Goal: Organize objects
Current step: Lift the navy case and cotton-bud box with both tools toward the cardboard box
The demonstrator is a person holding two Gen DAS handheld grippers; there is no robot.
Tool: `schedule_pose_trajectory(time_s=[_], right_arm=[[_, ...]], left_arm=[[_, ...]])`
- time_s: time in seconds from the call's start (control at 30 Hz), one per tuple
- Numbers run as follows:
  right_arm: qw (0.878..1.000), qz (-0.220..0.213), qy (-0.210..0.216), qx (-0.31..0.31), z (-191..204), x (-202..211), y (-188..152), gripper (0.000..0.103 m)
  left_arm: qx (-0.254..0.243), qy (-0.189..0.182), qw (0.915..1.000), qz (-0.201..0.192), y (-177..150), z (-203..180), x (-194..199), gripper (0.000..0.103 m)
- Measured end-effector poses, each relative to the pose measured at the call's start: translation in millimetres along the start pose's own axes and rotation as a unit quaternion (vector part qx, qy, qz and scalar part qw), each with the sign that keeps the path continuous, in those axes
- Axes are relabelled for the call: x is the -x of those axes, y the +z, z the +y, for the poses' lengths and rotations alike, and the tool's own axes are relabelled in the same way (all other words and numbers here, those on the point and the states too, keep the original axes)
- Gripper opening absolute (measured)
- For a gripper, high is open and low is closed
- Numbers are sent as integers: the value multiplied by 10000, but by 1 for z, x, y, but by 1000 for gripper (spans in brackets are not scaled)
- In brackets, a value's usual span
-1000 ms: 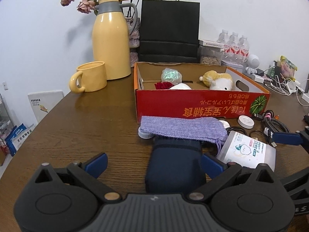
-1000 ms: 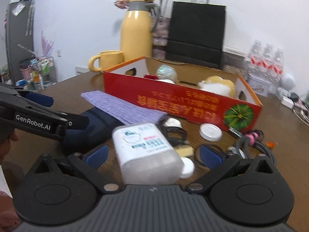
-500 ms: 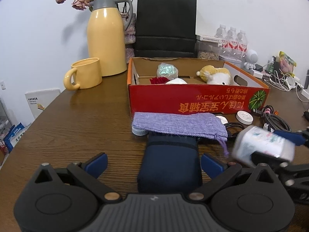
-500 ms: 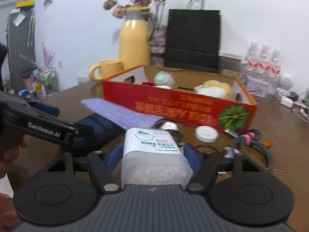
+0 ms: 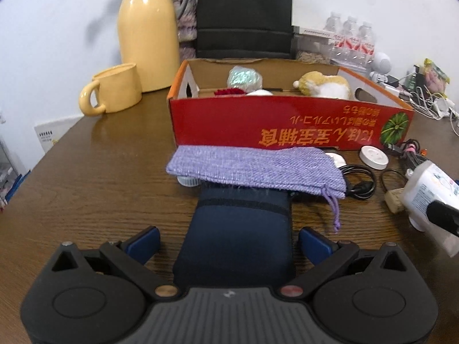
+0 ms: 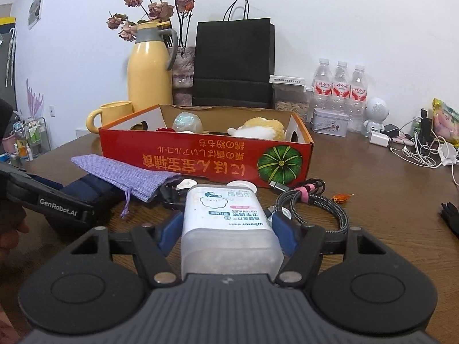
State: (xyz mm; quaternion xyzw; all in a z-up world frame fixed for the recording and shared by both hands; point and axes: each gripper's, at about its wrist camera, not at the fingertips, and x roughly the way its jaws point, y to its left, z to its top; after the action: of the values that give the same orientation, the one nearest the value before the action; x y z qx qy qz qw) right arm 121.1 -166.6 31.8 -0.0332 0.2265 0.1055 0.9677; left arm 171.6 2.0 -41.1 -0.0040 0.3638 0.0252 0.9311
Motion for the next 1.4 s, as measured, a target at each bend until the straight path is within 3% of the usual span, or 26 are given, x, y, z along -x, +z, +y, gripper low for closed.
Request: schedule_pose_trajectory(time_s=[0.03, 0.17, 0.3, 0.83, 1.03, 1.17, 1.4], right_arm=[[10000, 32, -2, -12, 0, -1, 0, 68], [10000, 46, 26, -81, -2, 0, -1, 68], [9999, 67, 0, -79, -1, -1, -1, 68], [9999, 50, -119, -37, 3, 0, -6, 67], [10000, -18, -46, -75, 9, 8, -2, 67], [9999, -118, 63, -78, 13, 17, 1, 67], [9995, -229, 221, -36, 20, 21, 8, 67]], left_arm=[[48, 23, 10000, -53, 0, 1, 0, 99], [5, -119, 9996, -242, -1, -2, 6, 71], [48, -140, 9994, -309, -3, -4, 10, 64], [274, -371, 9987, -216, -27, 23, 65, 60], [152, -385, 9973, -602, -17, 22, 92, 60], [4, -389, 9974, -608, -13, 12, 90, 61], [-236, -496, 9982, -246, -23, -7, 64, 60]])
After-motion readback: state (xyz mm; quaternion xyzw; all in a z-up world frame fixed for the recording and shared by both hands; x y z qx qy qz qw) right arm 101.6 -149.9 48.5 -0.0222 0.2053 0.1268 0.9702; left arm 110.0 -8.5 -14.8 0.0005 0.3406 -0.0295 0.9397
